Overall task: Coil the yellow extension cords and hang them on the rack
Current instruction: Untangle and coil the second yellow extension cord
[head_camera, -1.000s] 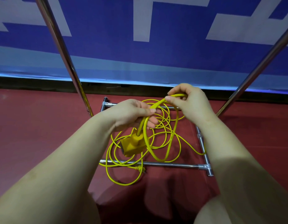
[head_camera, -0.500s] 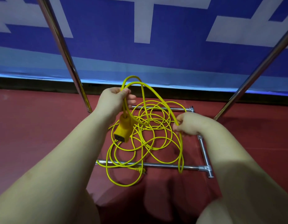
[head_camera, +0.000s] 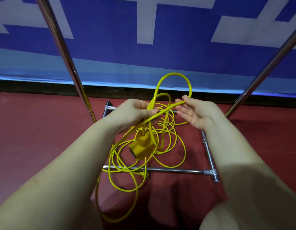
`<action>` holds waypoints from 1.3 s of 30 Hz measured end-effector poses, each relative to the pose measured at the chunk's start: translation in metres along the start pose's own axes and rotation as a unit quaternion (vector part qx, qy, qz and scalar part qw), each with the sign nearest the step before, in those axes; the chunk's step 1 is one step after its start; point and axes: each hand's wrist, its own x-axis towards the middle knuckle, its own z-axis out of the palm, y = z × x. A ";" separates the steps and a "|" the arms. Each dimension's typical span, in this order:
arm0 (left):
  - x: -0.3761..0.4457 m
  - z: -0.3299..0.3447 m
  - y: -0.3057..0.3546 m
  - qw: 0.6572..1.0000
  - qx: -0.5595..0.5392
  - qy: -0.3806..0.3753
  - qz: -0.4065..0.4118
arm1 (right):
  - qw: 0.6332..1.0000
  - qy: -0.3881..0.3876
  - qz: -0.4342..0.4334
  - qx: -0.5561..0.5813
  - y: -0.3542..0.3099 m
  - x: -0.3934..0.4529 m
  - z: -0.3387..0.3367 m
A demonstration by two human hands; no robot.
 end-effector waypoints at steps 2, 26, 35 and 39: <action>-0.001 0.002 0.001 0.999 -0.025 -0.030 -0.006 | 1.000 0.010 -0.007 -0.003 0.000 0.000 0.000; 0.019 0.002 -0.004 0.951 -0.168 0.259 0.009 | 0.750 -0.088 -0.165 -0.634 0.055 -0.014 0.031; 0.016 -0.024 -0.012 0.968 0.024 0.248 -0.031 | 0.857 0.164 -0.345 -0.347 0.016 -0.011 0.010; 0.012 -0.028 -0.007 0.959 0.096 0.263 -0.044 | 0.763 0.205 -0.311 -0.528 0.008 -0.010 -0.002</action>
